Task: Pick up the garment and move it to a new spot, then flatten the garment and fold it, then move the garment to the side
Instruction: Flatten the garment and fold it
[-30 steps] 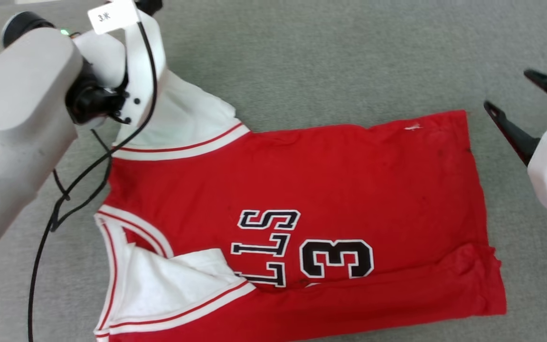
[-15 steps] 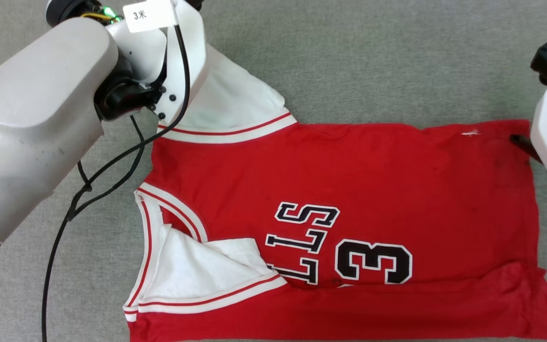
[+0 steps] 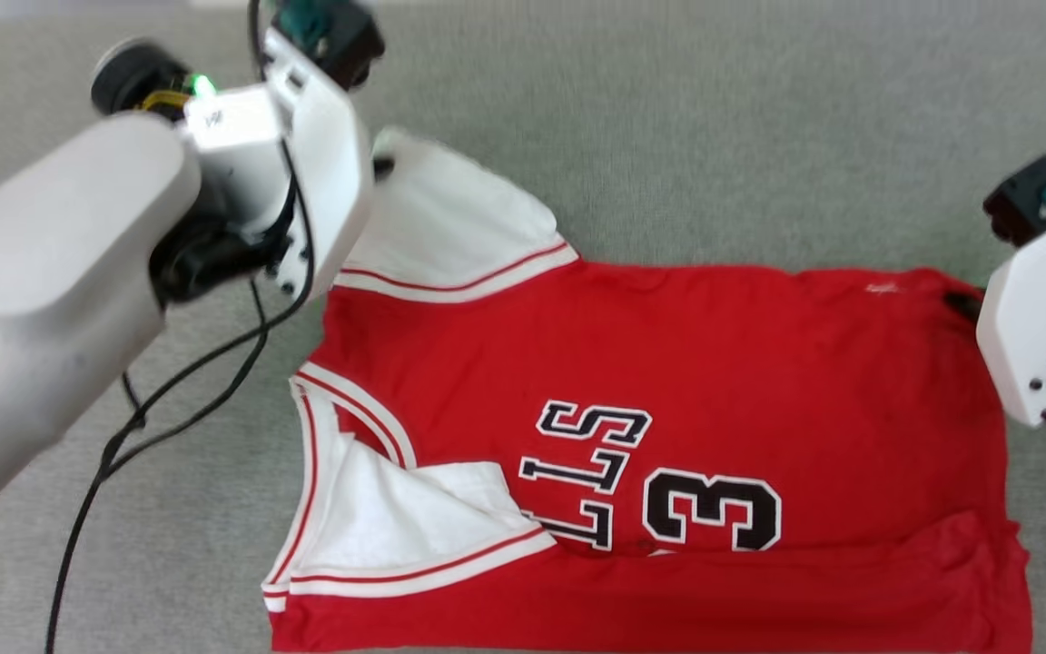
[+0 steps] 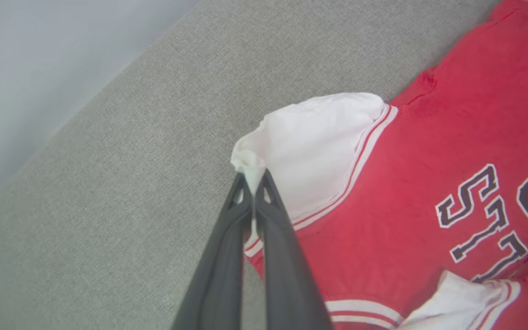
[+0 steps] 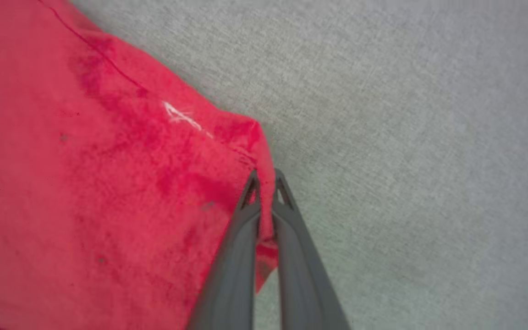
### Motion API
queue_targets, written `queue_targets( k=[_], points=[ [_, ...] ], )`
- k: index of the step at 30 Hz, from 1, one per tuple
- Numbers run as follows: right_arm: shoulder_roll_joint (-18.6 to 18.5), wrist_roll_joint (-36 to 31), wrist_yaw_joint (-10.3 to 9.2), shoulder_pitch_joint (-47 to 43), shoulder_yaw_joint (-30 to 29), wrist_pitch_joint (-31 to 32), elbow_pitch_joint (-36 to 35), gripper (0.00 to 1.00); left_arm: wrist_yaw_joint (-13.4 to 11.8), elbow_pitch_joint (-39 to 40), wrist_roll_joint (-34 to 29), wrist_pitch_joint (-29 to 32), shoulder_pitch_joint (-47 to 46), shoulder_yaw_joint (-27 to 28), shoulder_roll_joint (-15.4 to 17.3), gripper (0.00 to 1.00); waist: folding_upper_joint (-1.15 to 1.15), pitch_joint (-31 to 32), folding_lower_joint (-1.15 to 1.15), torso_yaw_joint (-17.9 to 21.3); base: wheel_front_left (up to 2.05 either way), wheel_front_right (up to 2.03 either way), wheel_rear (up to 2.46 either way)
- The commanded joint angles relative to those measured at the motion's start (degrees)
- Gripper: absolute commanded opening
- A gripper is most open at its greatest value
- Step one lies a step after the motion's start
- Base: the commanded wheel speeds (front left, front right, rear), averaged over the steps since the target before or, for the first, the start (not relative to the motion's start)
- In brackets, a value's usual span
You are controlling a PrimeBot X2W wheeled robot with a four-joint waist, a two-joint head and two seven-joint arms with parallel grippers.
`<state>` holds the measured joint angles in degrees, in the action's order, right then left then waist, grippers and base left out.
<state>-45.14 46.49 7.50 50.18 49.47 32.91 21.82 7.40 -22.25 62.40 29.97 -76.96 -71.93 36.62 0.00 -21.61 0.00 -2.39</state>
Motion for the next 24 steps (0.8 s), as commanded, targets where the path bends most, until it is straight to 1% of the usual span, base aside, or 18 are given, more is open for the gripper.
queue_targets(
  k=[1,6,13,18,23,24],
  points=[
    [-0.4,0.7,-0.02,-2.1,0.4,-2.3,0.3,0.0,0.0,1.7,1.0,-0.9,3.0,-0.3,1.7,0.0,0.0,4.9,0.0,-0.6,0.0,0.0,0.0],
    [-1.6,1.9,-0.02,-6.7,1.1,-7.3,-0.1,0.0,-0.1,5.7,1.8,-1.9,9.3,-0.8,5.5,0.0,0.0,9.6,0.0,-1.6,0.0,0.0,0.0],
    [-3.2,3.6,-0.02,-14.9,0.9,-11.9,-1.9,0.0,-2.5,11.3,3.7,-4.3,19.8,-1.0,9.2,0.0,0.0,14.5,0.0,-1.9,0.0,0.0,0.0],
    [-4.5,4.3,-0.03,-22.0,0.0,-14.3,-3.6,0.0,-4.5,14.2,4.5,-5.3,28.2,-1.2,11.3,0.0,0.0,16.9,0.0,-1.8,0.0,0.0,0.0],
    [-4.1,4.9,-0.02,-28.2,-1.8,-15.4,-4.8,0.0,-6.3,15.5,4.2,-6.4,35.8,-1.3,12.6,0.0,0.0,17.5,0.0,-1.6,0.0,0.0,0.0],
    [-4.1,4.9,-0.02,-28.2,-1.8,-15.4,-4.8,0.0,-6.3,15.5,4.2,-6.4,35.8,-1.3,12.6,0.0,0.0,17.5,0.0,-1.6,0.0,0.0,0.0]
  ],
)
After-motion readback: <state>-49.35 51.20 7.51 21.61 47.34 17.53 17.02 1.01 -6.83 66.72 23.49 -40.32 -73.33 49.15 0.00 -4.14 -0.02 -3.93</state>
